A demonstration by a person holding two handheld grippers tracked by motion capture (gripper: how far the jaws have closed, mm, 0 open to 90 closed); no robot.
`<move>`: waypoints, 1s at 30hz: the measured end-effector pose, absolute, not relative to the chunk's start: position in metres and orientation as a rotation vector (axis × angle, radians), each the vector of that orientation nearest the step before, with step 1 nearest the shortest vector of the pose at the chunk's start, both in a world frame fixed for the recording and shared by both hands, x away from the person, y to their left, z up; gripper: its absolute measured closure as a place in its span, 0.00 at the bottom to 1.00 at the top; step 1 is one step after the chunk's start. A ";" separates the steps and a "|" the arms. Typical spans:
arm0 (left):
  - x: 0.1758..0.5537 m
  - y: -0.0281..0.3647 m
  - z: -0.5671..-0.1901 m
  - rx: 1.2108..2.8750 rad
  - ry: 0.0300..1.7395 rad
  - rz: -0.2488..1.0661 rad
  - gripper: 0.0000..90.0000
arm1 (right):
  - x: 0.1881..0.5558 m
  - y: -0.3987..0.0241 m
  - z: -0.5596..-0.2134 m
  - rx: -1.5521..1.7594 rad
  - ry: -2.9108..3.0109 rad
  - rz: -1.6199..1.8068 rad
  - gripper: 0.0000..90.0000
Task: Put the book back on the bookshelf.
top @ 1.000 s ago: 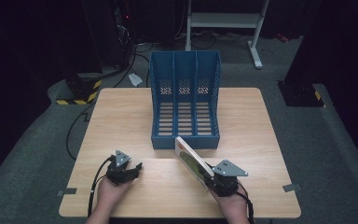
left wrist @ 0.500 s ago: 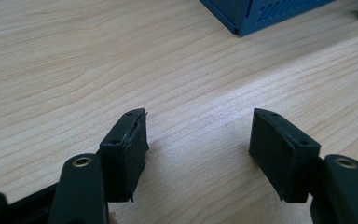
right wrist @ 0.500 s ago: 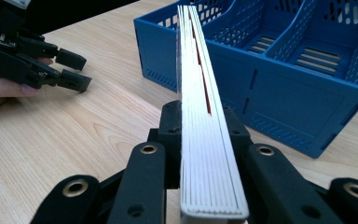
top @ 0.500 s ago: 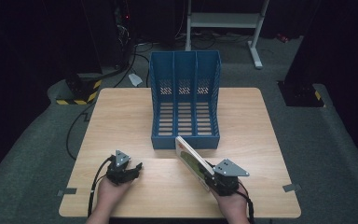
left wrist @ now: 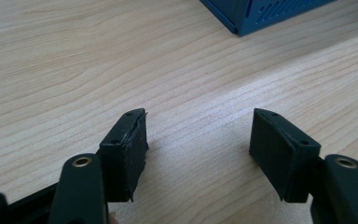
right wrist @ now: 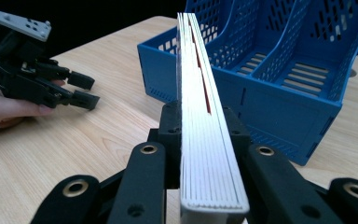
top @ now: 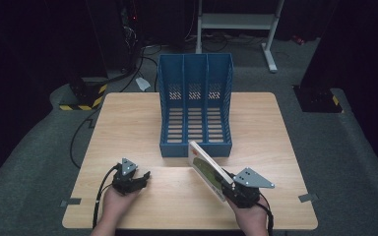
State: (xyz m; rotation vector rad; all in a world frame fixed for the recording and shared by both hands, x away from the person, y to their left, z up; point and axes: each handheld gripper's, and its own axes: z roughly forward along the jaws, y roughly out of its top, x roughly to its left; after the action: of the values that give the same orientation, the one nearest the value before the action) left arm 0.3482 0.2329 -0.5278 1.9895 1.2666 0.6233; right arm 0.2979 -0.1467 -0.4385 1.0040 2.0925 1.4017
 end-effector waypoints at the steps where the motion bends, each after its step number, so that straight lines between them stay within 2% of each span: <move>1: 0.349 0.233 -0.528 1.986 1.270 0.609 0.40 | 0.296 -0.147 -0.437 1.008 2.090 1.406 0.84; 17: 0.349 0.233 -0.528 1.981 1.281 0.592 0.37 | 0.284 -0.157 -0.412 0.988 2.009 1.473 0.84; 30: 0.349 0.232 -0.528 1.984 1.278 0.591 0.36 | 0.297 -0.165 -0.393 1.008 1.932 1.470 0.84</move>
State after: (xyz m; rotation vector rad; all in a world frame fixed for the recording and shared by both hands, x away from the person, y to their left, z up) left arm 0.3487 0.2324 -0.5282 1.9842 1.2779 0.5911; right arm 0.2965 -0.1654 -0.3931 1.0083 1.9320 1.4698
